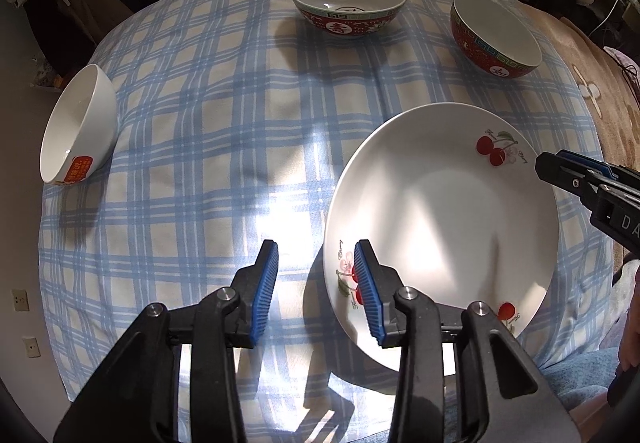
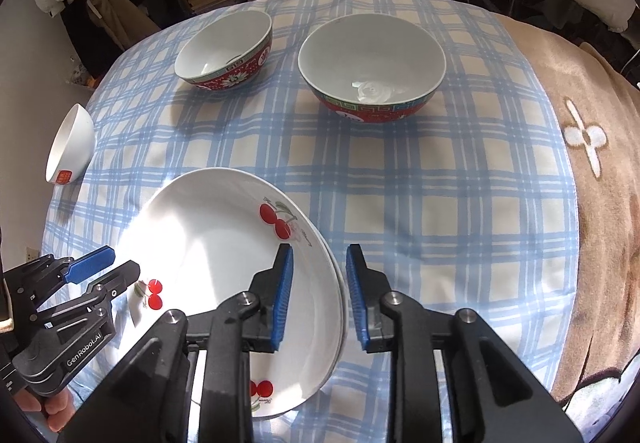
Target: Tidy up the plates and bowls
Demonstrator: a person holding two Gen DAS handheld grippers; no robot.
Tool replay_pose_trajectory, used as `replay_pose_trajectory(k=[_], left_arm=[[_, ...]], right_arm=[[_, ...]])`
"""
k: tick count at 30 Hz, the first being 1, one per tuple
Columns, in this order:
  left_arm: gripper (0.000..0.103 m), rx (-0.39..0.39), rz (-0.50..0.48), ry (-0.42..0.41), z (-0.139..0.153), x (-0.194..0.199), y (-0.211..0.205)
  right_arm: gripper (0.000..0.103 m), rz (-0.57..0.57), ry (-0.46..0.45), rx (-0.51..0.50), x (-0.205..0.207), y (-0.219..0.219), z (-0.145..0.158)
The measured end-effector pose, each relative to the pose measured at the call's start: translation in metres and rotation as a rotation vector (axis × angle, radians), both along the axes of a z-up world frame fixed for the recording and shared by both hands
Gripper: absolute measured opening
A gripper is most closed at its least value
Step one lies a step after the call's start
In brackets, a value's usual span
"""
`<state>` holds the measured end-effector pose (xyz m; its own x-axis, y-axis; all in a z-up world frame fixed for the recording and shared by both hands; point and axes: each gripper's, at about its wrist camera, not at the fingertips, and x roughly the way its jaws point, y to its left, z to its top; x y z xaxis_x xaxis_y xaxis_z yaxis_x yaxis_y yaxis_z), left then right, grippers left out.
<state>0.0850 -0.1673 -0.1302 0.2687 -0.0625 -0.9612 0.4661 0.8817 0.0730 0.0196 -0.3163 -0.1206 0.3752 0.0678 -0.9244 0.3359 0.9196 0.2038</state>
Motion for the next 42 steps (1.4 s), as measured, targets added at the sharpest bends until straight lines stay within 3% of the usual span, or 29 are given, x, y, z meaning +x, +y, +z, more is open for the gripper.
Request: replay_pose_trajectory(k=[4,8,13,15,17,28,42], left_arm=[[0.049,-0.010,0.015,-0.043,0.016,-0.006,0.012],[0.058,-0.033,0.041,-0.076,0.032,-0.011,0.027],[0.081,-0.036,0.072,-0.122,0.052,-0.009,0.049],[0.089,-0.030,0.076,-0.151,0.060,-0.010,0.057],[0.090,-0.017,0.079,-0.170,0.065,-0.007,0.064],[0.091,0.015,0.147,-0.247,0.098,0.006,0.116],[0.091,0.012,0.232,-0.360,0.148,0.051,0.195]], right_arm=[[0.060,-0.019,-0.024,-0.029,-0.003,0.006,0.012],[0.071,0.000,-0.061,-0.046,-0.004,0.016,0.025],[0.094,0.031,-0.123,-0.054,-0.004,0.030,0.042],[0.095,0.054,-0.155,-0.066,-0.004,0.038,0.051],[0.099,0.073,-0.178,-0.084,-0.004,0.047,0.059],[0.102,0.144,-0.314,-0.164,0.016,0.097,0.108],[0.103,0.213,-0.416,-0.153,0.076,0.134,0.140]])
